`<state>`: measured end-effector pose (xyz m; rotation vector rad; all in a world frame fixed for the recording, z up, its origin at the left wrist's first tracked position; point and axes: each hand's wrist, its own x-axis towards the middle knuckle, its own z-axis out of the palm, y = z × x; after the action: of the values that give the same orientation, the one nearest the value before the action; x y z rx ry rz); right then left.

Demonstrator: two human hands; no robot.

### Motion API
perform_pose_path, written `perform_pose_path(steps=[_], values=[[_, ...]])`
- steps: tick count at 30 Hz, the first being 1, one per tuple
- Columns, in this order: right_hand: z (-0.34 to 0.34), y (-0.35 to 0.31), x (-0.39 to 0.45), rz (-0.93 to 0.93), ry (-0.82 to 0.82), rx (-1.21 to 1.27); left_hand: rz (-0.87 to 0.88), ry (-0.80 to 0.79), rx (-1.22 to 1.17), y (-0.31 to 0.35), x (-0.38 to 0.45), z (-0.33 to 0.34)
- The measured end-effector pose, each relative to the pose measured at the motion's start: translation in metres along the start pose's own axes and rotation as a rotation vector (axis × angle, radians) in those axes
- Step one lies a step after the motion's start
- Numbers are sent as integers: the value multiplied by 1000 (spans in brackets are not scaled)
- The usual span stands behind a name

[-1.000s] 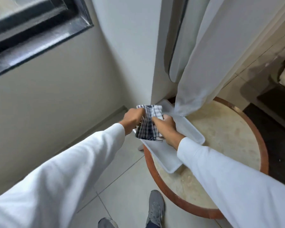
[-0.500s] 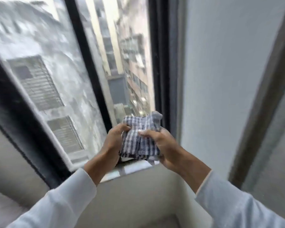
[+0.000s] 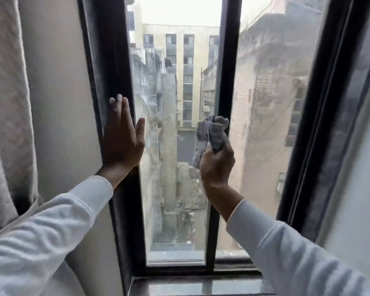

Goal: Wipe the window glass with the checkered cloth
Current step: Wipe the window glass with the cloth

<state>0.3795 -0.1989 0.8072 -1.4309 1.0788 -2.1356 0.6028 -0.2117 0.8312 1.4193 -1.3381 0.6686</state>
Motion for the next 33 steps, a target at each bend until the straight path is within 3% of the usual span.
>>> perform_pose_path(steps=[2, 4, 9, 13, 15, 18, 20, 22, 23, 25, 26, 30, 31, 33], values=[[32, 20, 6, -283, 16, -101, 75, -16, 90, -29, 9, 15], [59, 41, 19, -516, -67, -297, 156, -35, 60, -39, 17, 34], [92, 105, 11, -620, -428, -809, 80, -32, -52, -45, 30, 63], [105, 103, 49, -954, -412, -939, 142, 73, -32, -59, 32, 77], [108, 92, 87, -954, -299, -936, 169, 113, -4, -61, 31, 85], [83, 118, 77, -718, -150, -820, 166, 150, 38, -62, 33, 90], [60, 147, 26, -693, -315, -821, 183, 182, 43, -59, 31, 93], [58, 157, 5, -848, -577, -881, 188, 211, 13, -58, 30, 94], [66, 148, 18, -975, -629, -877, 191, 216, -7, -59, 30, 94], [88, 119, 57, -1176, -589, -868, 203, 221, -11, -63, 28, 94], [96, 107, 77, -1189, -535, -852, 207, 229, -3, -65, 27, 95], [75, 117, 57, -792, -299, -762, 221, 252, -31, -67, 26, 96], [70, 128, 32, -774, -318, -766, 225, 252, -37, -66, 25, 96], [72, 136, 9, -970, -495, -846, 214, 239, -40, -65, 24, 94]])
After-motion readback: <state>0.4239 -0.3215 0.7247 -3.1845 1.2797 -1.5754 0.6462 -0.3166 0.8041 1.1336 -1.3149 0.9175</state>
